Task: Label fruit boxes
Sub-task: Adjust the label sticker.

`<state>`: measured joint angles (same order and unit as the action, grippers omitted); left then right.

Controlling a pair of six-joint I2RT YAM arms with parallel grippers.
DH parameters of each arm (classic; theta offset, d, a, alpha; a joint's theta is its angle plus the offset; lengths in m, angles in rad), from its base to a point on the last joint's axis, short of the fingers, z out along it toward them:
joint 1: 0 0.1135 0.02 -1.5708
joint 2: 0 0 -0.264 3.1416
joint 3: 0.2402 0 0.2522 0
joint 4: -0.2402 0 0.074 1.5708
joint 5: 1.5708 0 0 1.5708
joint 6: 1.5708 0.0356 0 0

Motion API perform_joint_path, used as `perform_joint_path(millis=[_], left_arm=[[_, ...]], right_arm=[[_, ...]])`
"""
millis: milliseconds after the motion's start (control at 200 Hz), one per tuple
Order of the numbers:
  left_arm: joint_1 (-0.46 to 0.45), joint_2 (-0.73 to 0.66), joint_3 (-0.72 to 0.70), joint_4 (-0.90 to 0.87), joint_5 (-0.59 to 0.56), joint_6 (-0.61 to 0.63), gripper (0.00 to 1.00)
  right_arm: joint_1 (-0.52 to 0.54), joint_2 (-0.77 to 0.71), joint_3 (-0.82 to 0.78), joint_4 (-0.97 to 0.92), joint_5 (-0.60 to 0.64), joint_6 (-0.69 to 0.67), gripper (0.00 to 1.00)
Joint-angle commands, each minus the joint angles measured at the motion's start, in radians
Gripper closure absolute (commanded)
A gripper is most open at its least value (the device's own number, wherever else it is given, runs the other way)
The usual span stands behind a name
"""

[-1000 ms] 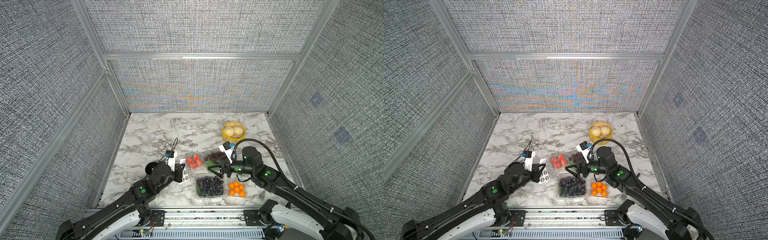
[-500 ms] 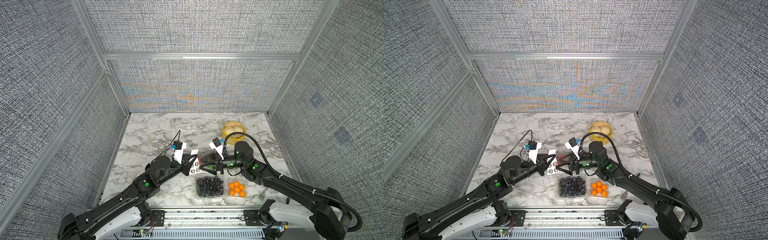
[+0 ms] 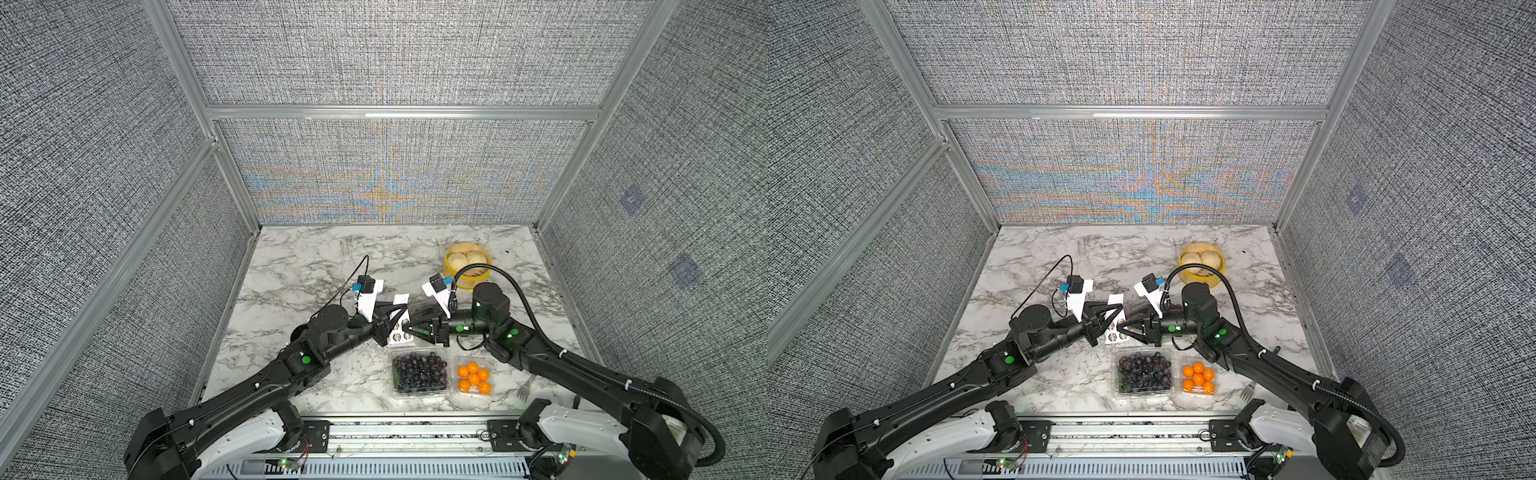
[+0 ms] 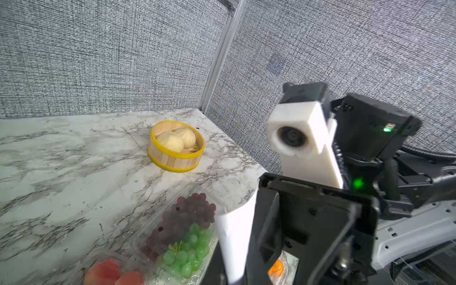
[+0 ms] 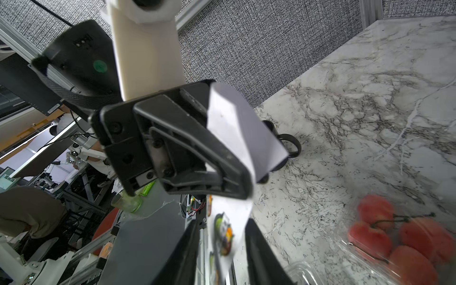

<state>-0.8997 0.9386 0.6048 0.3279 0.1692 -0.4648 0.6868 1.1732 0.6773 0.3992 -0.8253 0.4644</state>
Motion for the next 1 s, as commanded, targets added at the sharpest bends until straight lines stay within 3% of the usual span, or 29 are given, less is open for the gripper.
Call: perform_joint_path(millis=[0, 30, 70, 120, 305, 350, 450, 645, 811, 996], left_arm=[[0.002, 0.007, -0.003, 0.08, 0.059, 0.005, 0.86], [0.002, 0.012, -0.001, 0.079, 0.061, 0.006, 0.86], [0.002, 0.017, 0.005, 0.068, 0.062, 0.008, 0.85], [0.001, 0.023, 0.01, 0.057, 0.064, 0.014, 0.82], [0.056, 0.014, 0.023, 0.055, 0.128, -0.006, 0.3], [0.094, 0.012, 0.029, 0.069, 0.181, -0.025, 0.22], [0.164, 0.021, 0.034, 0.131, 0.295, -0.057, 0.17], [0.17, 0.079, 0.052, 0.242, 0.521, -0.03, 0.16], [0.173, 0.15, 0.092, 0.243, 0.579, 0.006, 0.16], [0.173, 0.193, 0.096, 0.306, 0.652, -0.02, 0.14]], right_arm=[[-0.011, 0.031, 0.0, 0.11, -0.037, 0.051, 0.79], [-0.015, 0.035, 0.0, 0.127, -0.052, 0.054, 0.85], [-0.017, 0.035, -0.002, 0.134, -0.057, 0.055, 1.0], [-0.021, 0.023, -0.002, 0.116, -0.051, 0.045, 1.0], [-0.078, -0.08, -0.029, 0.03, -0.03, 0.02, 1.0], [-0.101, -0.112, -0.041, 0.026, -0.036, 0.022, 1.0], [-0.156, -0.168, -0.058, 0.02, -0.064, 0.02, 1.0], [-0.241, -0.189, -0.053, 0.101, -0.188, 0.058, 1.0], [-0.252, -0.172, -0.052, 0.277, -0.293, 0.138, 1.0], [-0.238, -0.193, -0.023, 0.294, -0.349, 0.13, 1.0]])
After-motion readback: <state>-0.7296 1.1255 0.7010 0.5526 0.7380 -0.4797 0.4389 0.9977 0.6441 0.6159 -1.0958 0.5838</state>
